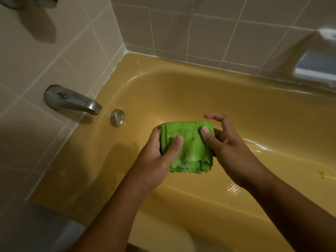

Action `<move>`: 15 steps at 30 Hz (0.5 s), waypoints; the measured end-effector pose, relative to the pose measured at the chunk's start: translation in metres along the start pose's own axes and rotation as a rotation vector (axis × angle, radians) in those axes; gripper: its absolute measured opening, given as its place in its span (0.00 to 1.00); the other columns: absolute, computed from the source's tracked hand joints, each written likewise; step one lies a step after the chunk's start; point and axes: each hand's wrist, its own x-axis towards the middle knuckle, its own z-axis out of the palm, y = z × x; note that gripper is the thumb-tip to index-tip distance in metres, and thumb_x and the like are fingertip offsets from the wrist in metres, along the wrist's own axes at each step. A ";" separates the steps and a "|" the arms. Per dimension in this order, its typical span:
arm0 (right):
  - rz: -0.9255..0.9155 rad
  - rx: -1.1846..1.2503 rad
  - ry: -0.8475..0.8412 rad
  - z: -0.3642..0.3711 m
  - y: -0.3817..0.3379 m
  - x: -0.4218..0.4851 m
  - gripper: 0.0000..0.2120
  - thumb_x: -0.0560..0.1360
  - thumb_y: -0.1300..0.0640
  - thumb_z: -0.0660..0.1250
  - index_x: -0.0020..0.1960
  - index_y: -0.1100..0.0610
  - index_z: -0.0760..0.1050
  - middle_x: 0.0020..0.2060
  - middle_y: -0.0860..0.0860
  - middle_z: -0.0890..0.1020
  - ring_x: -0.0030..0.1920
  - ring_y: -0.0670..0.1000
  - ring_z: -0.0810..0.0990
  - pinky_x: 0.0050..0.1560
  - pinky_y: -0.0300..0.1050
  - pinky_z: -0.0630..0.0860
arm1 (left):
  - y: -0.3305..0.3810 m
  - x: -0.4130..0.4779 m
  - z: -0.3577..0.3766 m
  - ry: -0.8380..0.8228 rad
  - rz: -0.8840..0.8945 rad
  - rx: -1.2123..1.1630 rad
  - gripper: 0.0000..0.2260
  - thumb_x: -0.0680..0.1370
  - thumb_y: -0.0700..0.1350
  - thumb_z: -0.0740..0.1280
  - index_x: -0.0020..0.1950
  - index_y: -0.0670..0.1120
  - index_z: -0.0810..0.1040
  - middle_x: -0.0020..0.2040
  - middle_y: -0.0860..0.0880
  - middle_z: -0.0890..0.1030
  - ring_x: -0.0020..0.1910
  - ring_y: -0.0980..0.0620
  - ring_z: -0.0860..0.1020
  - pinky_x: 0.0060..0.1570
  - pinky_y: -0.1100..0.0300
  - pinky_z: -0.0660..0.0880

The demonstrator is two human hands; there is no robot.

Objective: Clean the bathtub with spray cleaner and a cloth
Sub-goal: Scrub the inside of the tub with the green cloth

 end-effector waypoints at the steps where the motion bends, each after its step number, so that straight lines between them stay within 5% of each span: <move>1: 0.022 0.035 0.023 0.001 0.002 0.000 0.18 0.83 0.51 0.64 0.71 0.43 0.66 0.52 0.53 0.86 0.53 0.54 0.87 0.50 0.48 0.83 | -0.002 -0.001 0.001 0.003 0.007 0.015 0.15 0.82 0.54 0.65 0.69 0.55 0.73 0.61 0.55 0.84 0.61 0.54 0.83 0.60 0.49 0.80; 5: 0.112 0.006 -0.016 0.008 0.010 0.000 0.29 0.80 0.46 0.68 0.75 0.30 0.59 0.64 0.49 0.80 0.56 0.49 0.86 0.52 0.50 0.84 | -0.014 0.004 0.003 0.120 -0.011 0.006 0.15 0.86 0.49 0.62 0.72 0.61 0.70 0.61 0.55 0.83 0.61 0.54 0.83 0.62 0.44 0.80; 9: 0.097 -0.105 -0.056 0.015 0.014 -0.001 0.42 0.78 0.56 0.74 0.76 0.27 0.54 0.66 0.49 0.76 0.52 0.51 0.87 0.46 0.49 0.85 | -0.026 0.005 0.003 0.197 -0.032 -0.013 0.21 0.86 0.49 0.62 0.76 0.66 0.64 0.66 0.56 0.80 0.64 0.55 0.81 0.62 0.44 0.80; 12: 0.029 -0.113 -0.002 0.019 0.014 0.002 0.43 0.78 0.61 0.73 0.76 0.28 0.55 0.67 0.49 0.76 0.54 0.50 0.87 0.47 0.49 0.85 | -0.028 0.004 -0.003 0.290 -0.084 0.136 0.26 0.84 0.53 0.66 0.78 0.67 0.59 0.72 0.56 0.73 0.67 0.55 0.76 0.61 0.53 0.79; 15: -0.068 -0.240 0.042 0.026 0.015 0.006 0.41 0.79 0.61 0.73 0.77 0.29 0.56 0.68 0.47 0.74 0.55 0.47 0.86 0.48 0.49 0.86 | -0.020 0.000 0.002 0.461 -0.139 0.284 0.26 0.84 0.52 0.65 0.80 0.64 0.59 0.74 0.54 0.67 0.68 0.56 0.71 0.45 0.69 0.70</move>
